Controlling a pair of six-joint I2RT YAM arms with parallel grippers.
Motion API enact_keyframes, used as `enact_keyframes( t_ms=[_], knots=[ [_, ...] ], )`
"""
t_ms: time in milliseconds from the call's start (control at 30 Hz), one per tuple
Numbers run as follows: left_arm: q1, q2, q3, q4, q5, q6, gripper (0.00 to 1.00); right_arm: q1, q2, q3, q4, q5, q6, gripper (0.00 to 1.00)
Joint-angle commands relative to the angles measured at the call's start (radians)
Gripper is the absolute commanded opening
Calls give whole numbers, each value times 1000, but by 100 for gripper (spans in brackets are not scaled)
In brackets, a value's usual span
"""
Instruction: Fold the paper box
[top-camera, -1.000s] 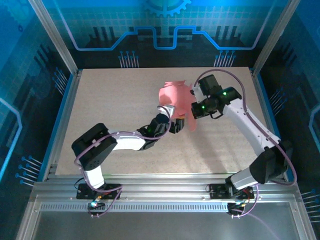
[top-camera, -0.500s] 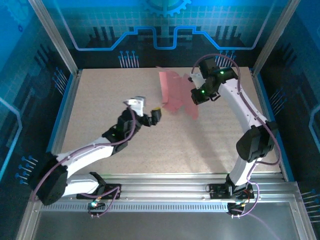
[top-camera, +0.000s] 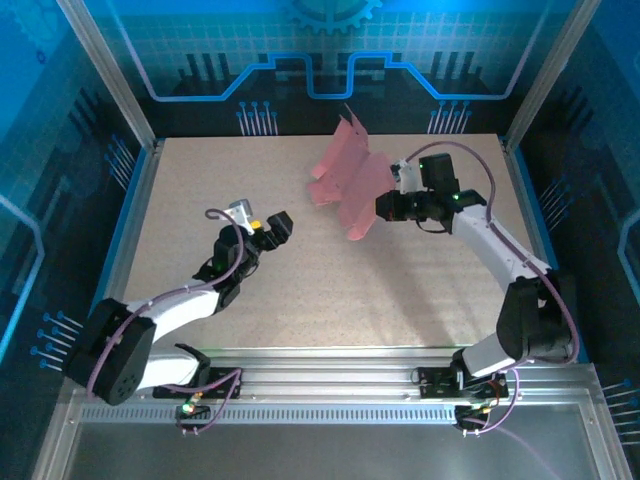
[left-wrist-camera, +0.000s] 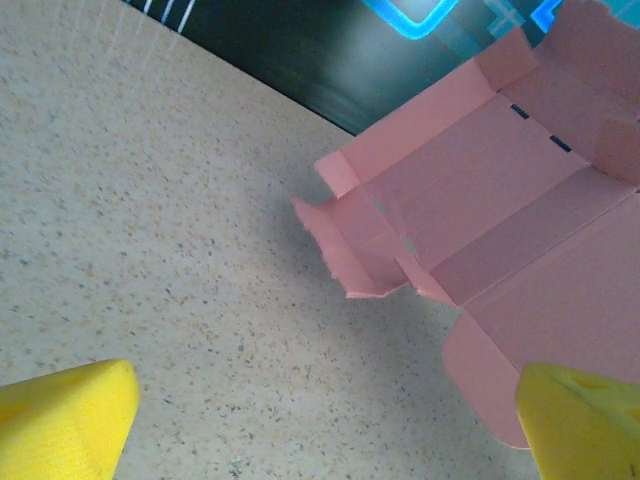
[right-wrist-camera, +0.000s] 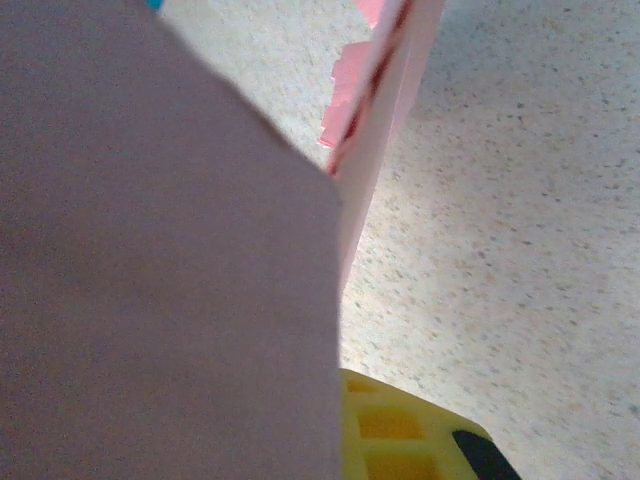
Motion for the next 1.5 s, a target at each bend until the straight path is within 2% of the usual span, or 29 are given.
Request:
enact_keyframes(
  t_ms=[0, 133, 267, 367, 500, 700, 833, 933, 1000, 1233, 1367, 1400, 1467],
  knots=[
    [6, 49, 48, 98, 42, -87, 98, 27, -80, -89, 261, -24, 172, 0],
    [5, 104, 62, 130, 5, -193, 99, 105, -172, -231, 388, 66, 256, 0],
    [6, 241, 62, 367, 37, -387, 96, 133, -244, -373, 592, 118, 367, 0],
    [2, 322, 99, 483, 76, -520, 94, 166, -290, -425, 689, 171, 366, 0],
    [-52, 329, 130, 482, 82, -584, 96, 192, -307, -458, 743, 211, 359, 0],
    [-114, 429, 134, 650, 129, -706, 90, 207, -302, -494, 860, 206, 385, 0],
    [-143, 468, 140, 737, 138, -747, 77, 210, -311, -502, 867, 211, 369, 0],
    [-142, 443, 141, 706, 139, -730, 69, 211, -318, -512, 885, 198, 363, 0],
    [-138, 439, 140, 708, 132, -719, 59, 212, -320, -513, 893, 182, 361, 0],
    [-127, 457, 184, 740, 182, -729, 44, 220, -341, -521, 869, 154, 340, 0],
    [-125, 442, 195, 739, 201, -723, 31, 222, -342, -527, 857, 154, 328, 0],
    [-124, 443, 195, 739, 206, -723, 27, 222, -341, -527, 855, 153, 326, 0],
    [-121, 441, 197, 739, 214, -716, 12, 224, -342, -527, 847, 155, 319, 0]
  ],
)
